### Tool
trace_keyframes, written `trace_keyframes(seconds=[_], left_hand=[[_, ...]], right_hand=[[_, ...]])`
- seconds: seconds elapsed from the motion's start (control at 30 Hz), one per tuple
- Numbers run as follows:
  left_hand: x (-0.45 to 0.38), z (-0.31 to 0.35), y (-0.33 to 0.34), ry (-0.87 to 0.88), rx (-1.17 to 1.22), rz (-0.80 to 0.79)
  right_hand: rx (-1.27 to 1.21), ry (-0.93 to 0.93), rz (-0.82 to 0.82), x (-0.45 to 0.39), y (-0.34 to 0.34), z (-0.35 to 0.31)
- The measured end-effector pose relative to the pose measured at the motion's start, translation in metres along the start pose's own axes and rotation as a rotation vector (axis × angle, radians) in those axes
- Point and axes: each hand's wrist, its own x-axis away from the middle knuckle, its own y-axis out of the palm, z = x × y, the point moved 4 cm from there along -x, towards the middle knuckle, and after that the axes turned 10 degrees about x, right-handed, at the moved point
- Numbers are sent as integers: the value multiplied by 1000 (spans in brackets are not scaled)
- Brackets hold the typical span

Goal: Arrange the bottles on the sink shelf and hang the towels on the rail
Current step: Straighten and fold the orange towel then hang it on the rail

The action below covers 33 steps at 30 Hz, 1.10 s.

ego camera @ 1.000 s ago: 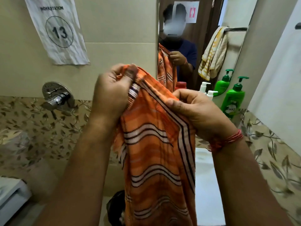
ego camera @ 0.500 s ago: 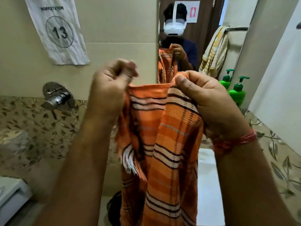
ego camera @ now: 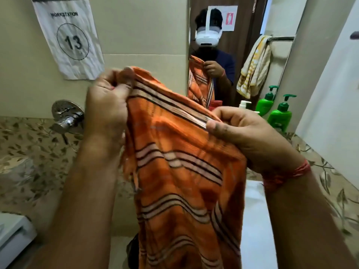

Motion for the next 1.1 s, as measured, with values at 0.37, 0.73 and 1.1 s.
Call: trace_keyframes(seconds=[0.37,0.73,1.1], left_hand=[[39,-16,50,-202,-16,-753],[21,11,24,94,-208,-393],[9,15,-9,130,-141,122]], right_hand=[[128,-113,74,-14,8,-14],[-10,-44,14,7,-4,-18],[117,-40,95,18,-23,-21]])
